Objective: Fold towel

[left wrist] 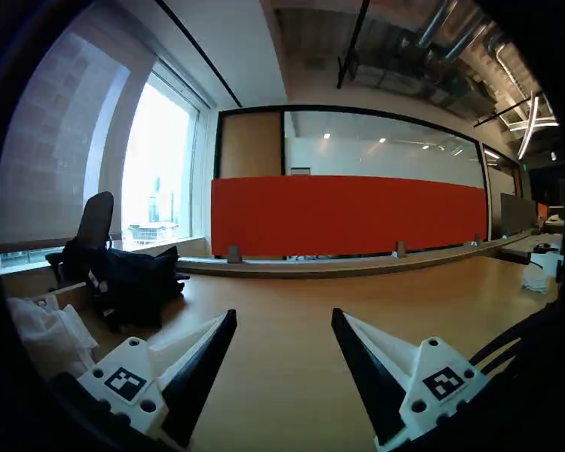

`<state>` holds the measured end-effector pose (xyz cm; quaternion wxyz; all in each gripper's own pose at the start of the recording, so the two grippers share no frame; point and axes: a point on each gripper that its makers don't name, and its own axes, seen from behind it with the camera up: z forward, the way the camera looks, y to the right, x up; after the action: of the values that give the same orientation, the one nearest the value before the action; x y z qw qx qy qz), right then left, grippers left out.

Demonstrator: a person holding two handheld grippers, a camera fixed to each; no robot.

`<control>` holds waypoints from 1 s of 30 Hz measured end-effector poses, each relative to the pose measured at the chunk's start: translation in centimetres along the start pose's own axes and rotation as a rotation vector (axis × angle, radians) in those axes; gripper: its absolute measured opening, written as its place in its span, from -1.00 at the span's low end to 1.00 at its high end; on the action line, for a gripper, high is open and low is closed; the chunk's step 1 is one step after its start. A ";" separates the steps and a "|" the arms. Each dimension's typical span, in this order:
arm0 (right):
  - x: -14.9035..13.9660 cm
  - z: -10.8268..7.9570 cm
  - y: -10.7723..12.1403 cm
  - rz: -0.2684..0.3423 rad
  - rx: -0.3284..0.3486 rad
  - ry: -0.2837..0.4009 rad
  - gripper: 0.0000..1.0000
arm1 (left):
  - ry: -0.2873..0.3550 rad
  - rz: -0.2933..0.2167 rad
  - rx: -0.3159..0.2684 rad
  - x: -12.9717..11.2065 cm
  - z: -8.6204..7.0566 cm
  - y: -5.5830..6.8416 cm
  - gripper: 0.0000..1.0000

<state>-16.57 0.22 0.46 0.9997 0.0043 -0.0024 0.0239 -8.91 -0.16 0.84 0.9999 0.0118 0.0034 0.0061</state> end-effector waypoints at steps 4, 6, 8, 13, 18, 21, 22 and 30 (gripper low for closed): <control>0.0 0.0 0.0 0.000 0.000 0.000 0.95 | 0.000 0.000 0.000 0.0 0.0 0.0 0.87; 0.0 0.0 0.0 0.000 0.000 0.000 0.95 | 0.000 0.000 0.000 0.0 0.0 0.0 0.87; 0.0 0.0 -0.1 0.000 0.000 0.000 0.94 | 0.000 0.000 0.000 0.0 0.0 0.0 0.87; 0.0 0.0 -0.1 0.000 0.000 0.000 0.95 | 0.000 -0.001 0.000 0.1 -0.1 0.0 0.87; 0.0 0.0 0.0 0.000 0.000 0.000 0.95 | -0.001 -0.001 0.000 0.1 -0.1 -0.1 0.87; 0.0 0.0 0.0 0.000 0.000 0.000 0.95 | -0.001 -0.001 0.000 0.2 -0.1 -0.1 0.87; 0.0 0.0 0.0 0.000 0.000 0.000 0.95 | -0.001 -0.002 0.000 0.2 -0.1 -0.2 0.87; 0.0 0.0 -0.1 0.000 0.000 0.000 0.94 | -0.002 -0.003 0.000 0.2 0.0 -0.2 0.87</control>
<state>-16.59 0.16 0.43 0.9997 0.0044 -0.0024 0.0238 -8.74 -0.35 0.80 0.9999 0.0117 0.0024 0.0046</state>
